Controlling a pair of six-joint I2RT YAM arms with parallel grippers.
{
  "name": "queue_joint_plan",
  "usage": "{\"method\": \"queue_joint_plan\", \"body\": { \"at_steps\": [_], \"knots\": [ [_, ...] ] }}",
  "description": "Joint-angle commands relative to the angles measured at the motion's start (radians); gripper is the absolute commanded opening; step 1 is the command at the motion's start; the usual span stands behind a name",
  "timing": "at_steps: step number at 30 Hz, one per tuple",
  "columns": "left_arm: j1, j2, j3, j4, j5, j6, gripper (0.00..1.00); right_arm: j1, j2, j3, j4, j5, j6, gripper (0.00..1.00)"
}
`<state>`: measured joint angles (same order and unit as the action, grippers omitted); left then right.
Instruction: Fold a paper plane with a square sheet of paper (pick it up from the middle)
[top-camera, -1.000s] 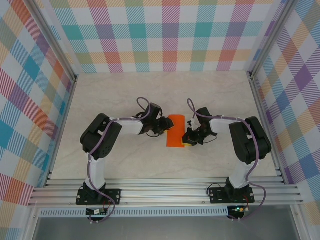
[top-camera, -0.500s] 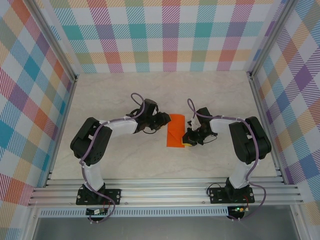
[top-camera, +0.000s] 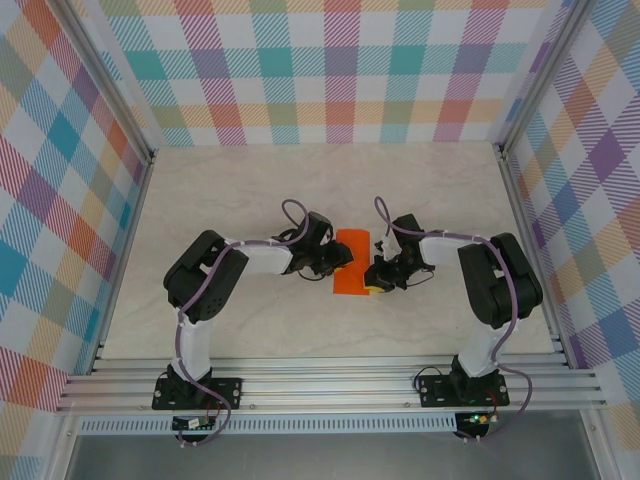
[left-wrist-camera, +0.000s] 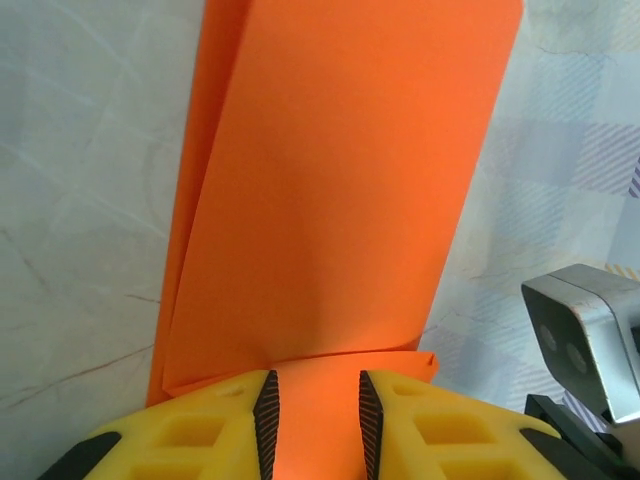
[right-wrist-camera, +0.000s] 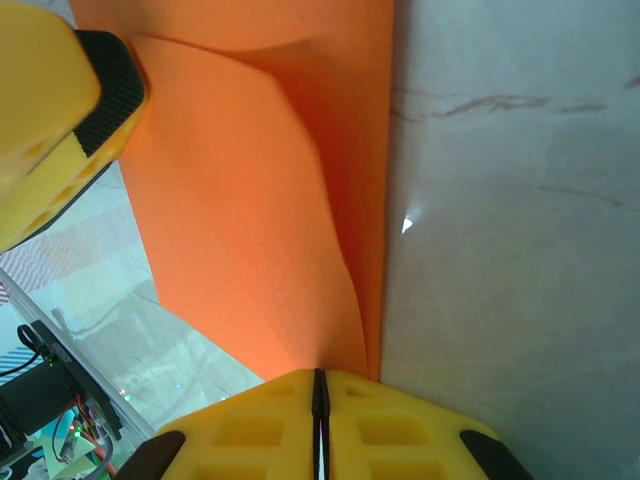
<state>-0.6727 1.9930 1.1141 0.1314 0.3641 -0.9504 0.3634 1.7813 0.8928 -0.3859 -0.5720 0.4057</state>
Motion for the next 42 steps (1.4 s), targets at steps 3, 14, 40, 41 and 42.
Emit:
{"method": "queue_joint_plan", "body": {
  "at_steps": [3, 14, 40, 41, 42],
  "knots": [
    [0.002, 0.013, 0.002, -0.045, -0.028, -0.004, 0.3, 0.031, -0.023, 0.068, -0.04, -0.02, -0.007, 0.12],
    [0.002, 0.015, 0.006, -0.059, -0.03, -0.002, 0.29, 0.075, 0.104, 0.172, -0.039, 0.001, 0.017, 0.11],
    [0.003, 0.025, -0.002, -0.099, -0.056, 0.007, 0.24, -0.014, -0.048, -0.114, -0.013, 0.013, 0.008, 0.14],
    [0.002, 0.024, -0.002, -0.099, -0.056, 0.009, 0.24, -0.02, -0.056, -0.118, -0.013, 0.009, 0.009, 0.14],
    [0.003, 0.022, -0.002, -0.099, -0.056, 0.011, 0.24, -0.024, -0.064, -0.122, -0.011, 0.0, 0.009, 0.15]
  ]
}}
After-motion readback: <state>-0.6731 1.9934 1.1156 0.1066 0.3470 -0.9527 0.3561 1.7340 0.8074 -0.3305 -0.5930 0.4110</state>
